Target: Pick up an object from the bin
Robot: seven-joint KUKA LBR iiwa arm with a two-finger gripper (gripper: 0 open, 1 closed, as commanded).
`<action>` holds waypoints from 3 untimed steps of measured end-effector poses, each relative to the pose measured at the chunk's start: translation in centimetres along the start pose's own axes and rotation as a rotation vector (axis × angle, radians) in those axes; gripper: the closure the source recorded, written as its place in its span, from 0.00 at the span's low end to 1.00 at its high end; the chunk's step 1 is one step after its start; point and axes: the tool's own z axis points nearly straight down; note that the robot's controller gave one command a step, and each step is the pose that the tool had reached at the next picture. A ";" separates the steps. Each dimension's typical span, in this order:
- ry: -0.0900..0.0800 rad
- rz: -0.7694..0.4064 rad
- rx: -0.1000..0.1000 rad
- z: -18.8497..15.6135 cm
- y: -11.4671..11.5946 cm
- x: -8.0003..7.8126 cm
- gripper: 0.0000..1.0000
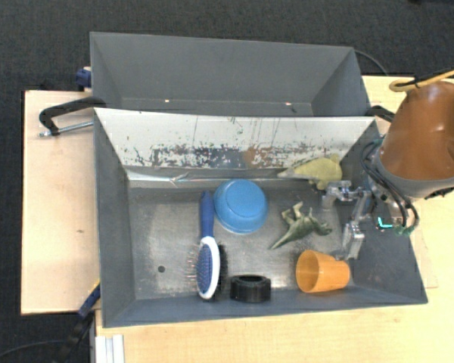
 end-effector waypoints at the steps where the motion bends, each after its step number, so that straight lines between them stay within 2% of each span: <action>1: -0.027 0.051 0.004 6.5 2.6 -0.6 0.00; 2: -0.024 0.005 0.003 8.8 1.5 -4.4 0.00; 3: -0.030 0.004 0.004 8.3 1.5 -4.5 1.00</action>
Offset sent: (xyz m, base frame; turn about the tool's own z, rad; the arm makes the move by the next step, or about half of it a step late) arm -0.0017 0.0307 -0.0831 0.0508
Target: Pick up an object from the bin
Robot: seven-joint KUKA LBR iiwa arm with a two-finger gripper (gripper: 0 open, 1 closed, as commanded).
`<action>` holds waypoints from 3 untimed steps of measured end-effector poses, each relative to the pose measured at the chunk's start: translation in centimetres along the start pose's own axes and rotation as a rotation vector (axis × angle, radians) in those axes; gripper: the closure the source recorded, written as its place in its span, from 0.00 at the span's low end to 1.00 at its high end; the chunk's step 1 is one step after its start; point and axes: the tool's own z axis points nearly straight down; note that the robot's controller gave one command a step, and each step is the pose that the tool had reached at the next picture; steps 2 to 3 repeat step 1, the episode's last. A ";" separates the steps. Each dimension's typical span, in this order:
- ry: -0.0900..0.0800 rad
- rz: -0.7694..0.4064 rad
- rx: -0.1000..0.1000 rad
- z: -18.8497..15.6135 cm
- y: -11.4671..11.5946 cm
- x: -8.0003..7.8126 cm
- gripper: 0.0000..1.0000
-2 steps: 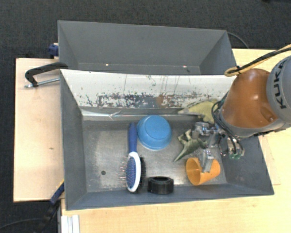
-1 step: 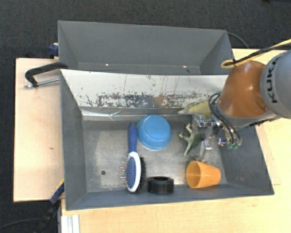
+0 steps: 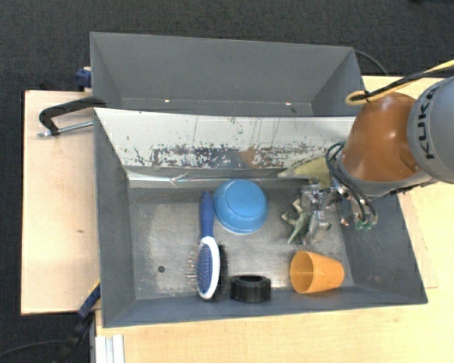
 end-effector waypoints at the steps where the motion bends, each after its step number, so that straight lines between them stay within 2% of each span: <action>1: 0.008 0.002 0.000 -15.7 -0.9 -1.8 1.00; 3: 0.008 0.002 0.000 -15.7 -0.9 -1.8 1.00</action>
Offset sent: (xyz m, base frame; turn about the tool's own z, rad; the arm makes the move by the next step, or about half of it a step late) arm 0.0115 -0.0090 0.1508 0.0020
